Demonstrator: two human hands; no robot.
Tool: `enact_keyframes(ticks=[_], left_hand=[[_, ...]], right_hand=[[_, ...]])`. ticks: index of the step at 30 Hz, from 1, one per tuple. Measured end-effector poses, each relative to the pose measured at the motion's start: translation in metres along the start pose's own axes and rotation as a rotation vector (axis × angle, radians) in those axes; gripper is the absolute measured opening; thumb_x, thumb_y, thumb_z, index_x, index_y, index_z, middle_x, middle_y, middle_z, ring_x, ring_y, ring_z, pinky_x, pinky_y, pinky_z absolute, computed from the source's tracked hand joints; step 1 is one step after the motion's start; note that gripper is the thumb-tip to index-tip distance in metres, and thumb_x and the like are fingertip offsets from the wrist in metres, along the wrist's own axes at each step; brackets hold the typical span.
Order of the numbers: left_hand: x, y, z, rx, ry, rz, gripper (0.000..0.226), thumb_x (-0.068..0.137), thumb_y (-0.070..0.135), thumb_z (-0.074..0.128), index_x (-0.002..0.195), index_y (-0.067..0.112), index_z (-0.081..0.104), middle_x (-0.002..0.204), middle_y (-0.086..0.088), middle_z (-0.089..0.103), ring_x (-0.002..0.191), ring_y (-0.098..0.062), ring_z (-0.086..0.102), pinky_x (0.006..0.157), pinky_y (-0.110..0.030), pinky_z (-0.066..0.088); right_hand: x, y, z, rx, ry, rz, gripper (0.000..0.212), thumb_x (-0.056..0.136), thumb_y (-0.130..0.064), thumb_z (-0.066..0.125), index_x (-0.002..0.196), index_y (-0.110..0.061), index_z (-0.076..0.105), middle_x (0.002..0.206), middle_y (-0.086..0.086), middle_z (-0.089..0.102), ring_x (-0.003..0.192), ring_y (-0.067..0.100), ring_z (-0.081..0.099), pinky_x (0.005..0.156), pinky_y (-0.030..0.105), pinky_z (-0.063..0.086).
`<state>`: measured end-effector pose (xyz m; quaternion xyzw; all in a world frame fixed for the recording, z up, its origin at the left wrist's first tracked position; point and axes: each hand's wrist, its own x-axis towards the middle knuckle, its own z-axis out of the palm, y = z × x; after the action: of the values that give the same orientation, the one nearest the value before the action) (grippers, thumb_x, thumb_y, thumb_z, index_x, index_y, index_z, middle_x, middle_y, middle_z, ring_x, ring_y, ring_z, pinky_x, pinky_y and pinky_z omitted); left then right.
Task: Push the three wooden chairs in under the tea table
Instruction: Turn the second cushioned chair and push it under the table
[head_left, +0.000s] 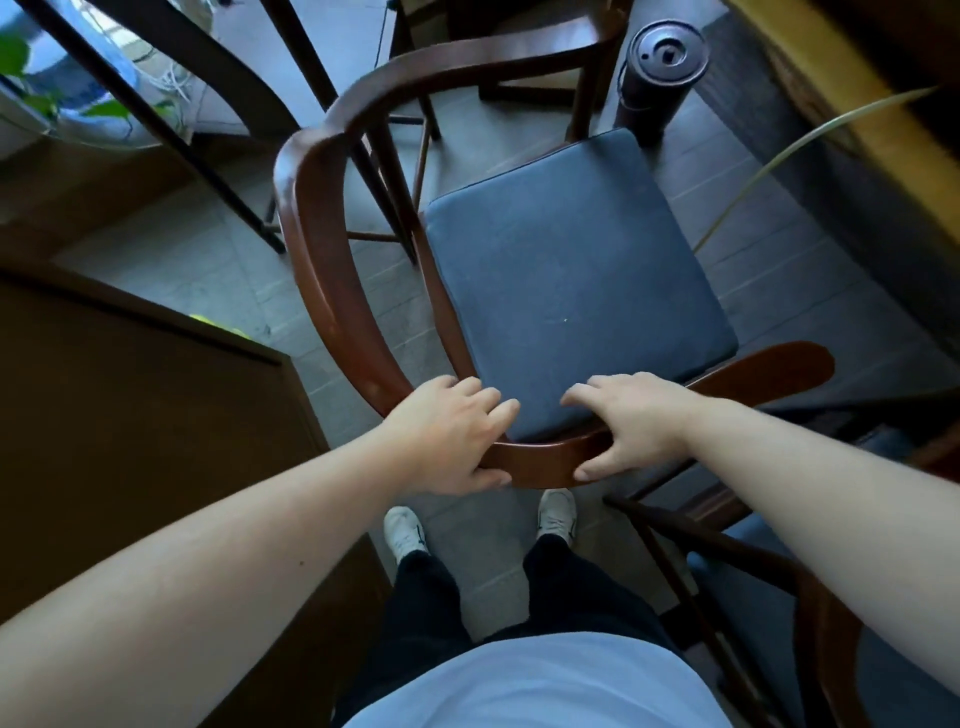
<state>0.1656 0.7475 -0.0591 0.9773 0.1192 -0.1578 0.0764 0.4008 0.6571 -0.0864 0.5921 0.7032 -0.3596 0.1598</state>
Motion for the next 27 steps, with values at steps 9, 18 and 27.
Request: enact_keyframes(ticks=[9,18,27], left_hand=[[-0.061,-0.119,-0.041,0.111,0.134,0.177,0.071,0.084,0.064,0.043,0.13,0.009,0.049,0.119,-0.009,0.06,0.113,-0.03,0.051,0.105,-0.047,0.034],[-0.062,-0.205,-0.085,0.204,0.114,0.327,0.077,0.076,0.06,0.06,0.132,0.01,0.047,0.131,-0.01,0.055,0.123,-0.029,0.045,0.107,-0.046,0.032],[-0.039,-0.254,-0.103,0.287,0.036,0.408,0.079,0.071,0.058,0.069,0.132,0.015,0.047,0.13,-0.007,0.057,0.123,-0.028,0.048,0.105,-0.044,0.036]], right_hand=[[0.029,-0.133,-0.047,0.204,0.346,0.151,0.08,0.074,-0.074,0.056,0.136,-0.027,0.04,0.131,-0.001,0.053,0.118,0.022,0.053,0.097,0.042,0.044],[0.059,-0.196,-0.07,0.333,0.516,0.293,0.076,0.076,-0.073,0.055,0.134,-0.026,0.042,0.126,-0.001,0.053,0.115,0.023,0.053,0.095,0.042,0.043],[0.077,-0.175,-0.095,0.614,0.54,0.318,0.064,0.078,-0.076,0.052,0.128,-0.037,0.045,0.124,-0.008,0.05,0.109,0.015,0.053,0.089,0.039,0.048]])
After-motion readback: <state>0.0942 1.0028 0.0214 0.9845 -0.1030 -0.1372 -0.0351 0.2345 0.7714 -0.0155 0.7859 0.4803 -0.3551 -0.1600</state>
